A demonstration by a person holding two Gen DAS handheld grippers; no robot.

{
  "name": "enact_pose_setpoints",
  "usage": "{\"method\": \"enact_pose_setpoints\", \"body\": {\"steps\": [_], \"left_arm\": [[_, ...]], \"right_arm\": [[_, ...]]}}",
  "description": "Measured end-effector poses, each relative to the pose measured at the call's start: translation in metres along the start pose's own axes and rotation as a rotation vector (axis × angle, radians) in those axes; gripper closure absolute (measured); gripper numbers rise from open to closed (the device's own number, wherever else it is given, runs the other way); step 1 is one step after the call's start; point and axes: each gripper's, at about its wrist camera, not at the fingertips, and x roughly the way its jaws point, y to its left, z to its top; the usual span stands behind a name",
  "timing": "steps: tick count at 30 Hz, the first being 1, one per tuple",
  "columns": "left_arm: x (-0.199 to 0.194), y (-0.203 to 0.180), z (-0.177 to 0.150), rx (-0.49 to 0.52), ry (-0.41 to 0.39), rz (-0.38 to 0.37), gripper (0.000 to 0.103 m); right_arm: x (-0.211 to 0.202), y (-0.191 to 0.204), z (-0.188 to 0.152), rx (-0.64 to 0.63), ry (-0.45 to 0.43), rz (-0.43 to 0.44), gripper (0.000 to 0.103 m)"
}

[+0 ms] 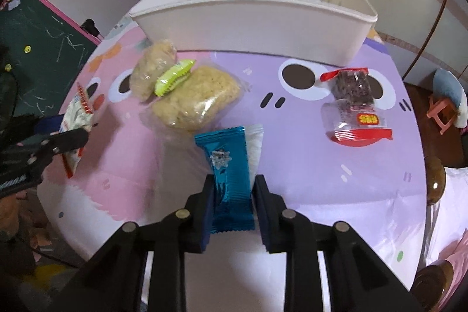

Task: Organize snacks
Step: 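Carry both packets into the white basket and open both tools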

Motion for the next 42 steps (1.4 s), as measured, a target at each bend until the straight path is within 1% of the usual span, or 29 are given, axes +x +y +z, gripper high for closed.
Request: {"method": "enact_pose_setpoints", "body": {"steps": [3,5,8,11,16,19,20,22,24,27,29,31,33,37,42], "left_arm": [[-0.026,-0.007,0.003,0.003,-0.055,0.009,0.057],[-0.047,-0.008,0.012,0.010,-0.097,0.002,0.057],[-0.070,-0.013,0.030,0.051,-0.156,0.014,0.057],[-0.095,-0.022,0.053,0.089,-0.223,0.038,0.057],[-0.136,-0.030,0.104,0.124,-0.363,0.123,0.057],[-0.160,-0.030,0.137,0.120,-0.437,0.148,0.057],[-0.167,-0.030,0.150,0.116,-0.461,0.157,0.057],[-0.176,-0.030,0.170,0.112,-0.495,0.175,0.057],[-0.179,-0.029,0.194,0.101,-0.521,0.197,0.057],[-0.173,-0.022,0.229,0.066,-0.528,0.211,0.057],[-0.159,-0.017,0.251,0.042,-0.511,0.207,0.057],[-0.137,-0.010,0.271,0.019,-0.482,0.199,0.057],[-0.112,-0.005,0.284,0.001,-0.456,0.197,0.057],[-0.069,0.000,0.302,-0.022,-0.412,0.186,0.057],[-0.023,0.004,0.319,-0.030,-0.356,0.184,0.057]], "right_arm": [[-0.015,0.002,-0.002,-0.001,-0.033,0.006,0.077],[-0.024,0.004,0.005,-0.009,-0.058,0.009,0.077],[-0.048,0.008,0.014,-0.031,-0.115,0.001,0.077],[-0.079,0.009,0.030,-0.056,-0.186,-0.008,0.077],[-0.141,0.009,0.074,-0.086,-0.338,-0.037,0.077],[-0.181,0.002,0.108,-0.081,-0.442,-0.075,0.077],[-0.188,-0.001,0.116,-0.077,-0.462,-0.083,0.077],[-0.210,-0.006,0.142,-0.063,-0.524,-0.107,0.077],[-0.220,-0.010,0.163,-0.047,-0.558,-0.116,0.077],[-0.224,-0.020,0.202,0.007,-0.585,-0.091,0.077],[-0.221,-0.028,0.225,0.059,-0.588,-0.054,0.077],[-0.210,-0.036,0.248,0.102,-0.579,-0.031,0.077],[-0.199,-0.041,0.260,0.124,-0.562,-0.023,0.077],[-0.158,-0.045,0.287,0.148,-0.507,-0.026,0.077],[-0.115,-0.046,0.301,0.158,-0.433,-0.027,0.077]]}}
